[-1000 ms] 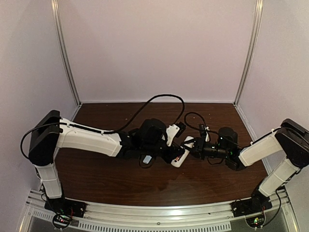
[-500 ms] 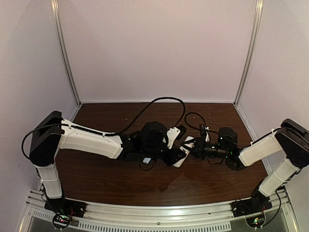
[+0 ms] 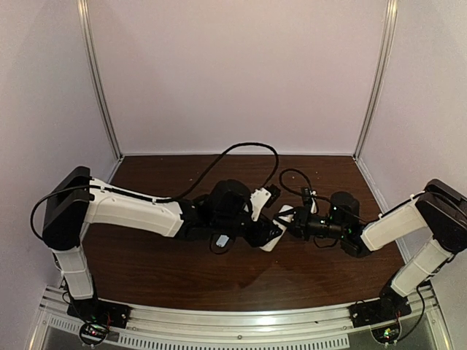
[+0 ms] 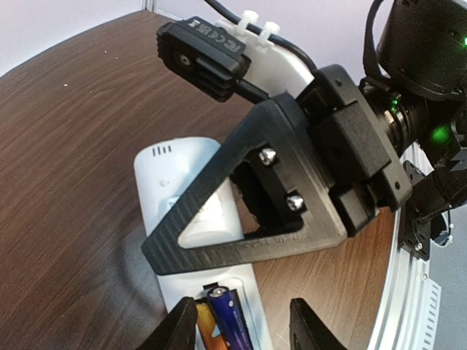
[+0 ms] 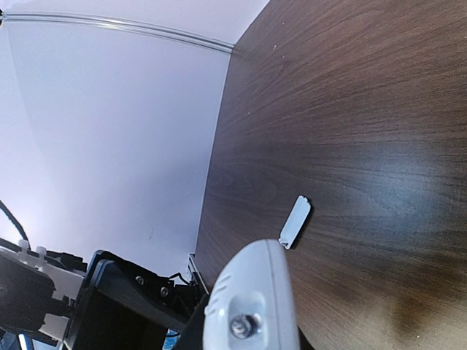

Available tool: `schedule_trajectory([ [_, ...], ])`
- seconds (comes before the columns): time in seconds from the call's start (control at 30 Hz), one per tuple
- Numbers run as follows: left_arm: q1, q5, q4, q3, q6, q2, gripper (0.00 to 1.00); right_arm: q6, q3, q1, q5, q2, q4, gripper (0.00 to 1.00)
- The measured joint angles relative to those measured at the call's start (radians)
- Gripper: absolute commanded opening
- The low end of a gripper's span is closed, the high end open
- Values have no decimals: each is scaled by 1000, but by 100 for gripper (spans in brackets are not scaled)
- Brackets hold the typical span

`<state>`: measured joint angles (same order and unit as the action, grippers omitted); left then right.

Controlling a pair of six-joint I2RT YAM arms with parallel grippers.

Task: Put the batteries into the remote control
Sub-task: Place the battery in the battery compartment, then load the battery into the battery compartment.

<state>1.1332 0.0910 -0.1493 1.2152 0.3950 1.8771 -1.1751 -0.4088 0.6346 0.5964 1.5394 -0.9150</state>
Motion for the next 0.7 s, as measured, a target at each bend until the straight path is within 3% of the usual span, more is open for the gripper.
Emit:
schedule_trajectory([
  [0.13,-14,-2,0,-2,-2,-5,49,-24,2,0,10,0,-22,0],
  [0.27,-24,-5,2,-26,-24,-25,59,-41,2,0,32,3,-62,0],
  [0.43,-27,-8,16,-98,-110,-129,64,-43,2,0,58,10,-82,0],
  [0.7,-28,65,10,-203,-359,-292,49,-27,2,0,106,21,-76,0],
])
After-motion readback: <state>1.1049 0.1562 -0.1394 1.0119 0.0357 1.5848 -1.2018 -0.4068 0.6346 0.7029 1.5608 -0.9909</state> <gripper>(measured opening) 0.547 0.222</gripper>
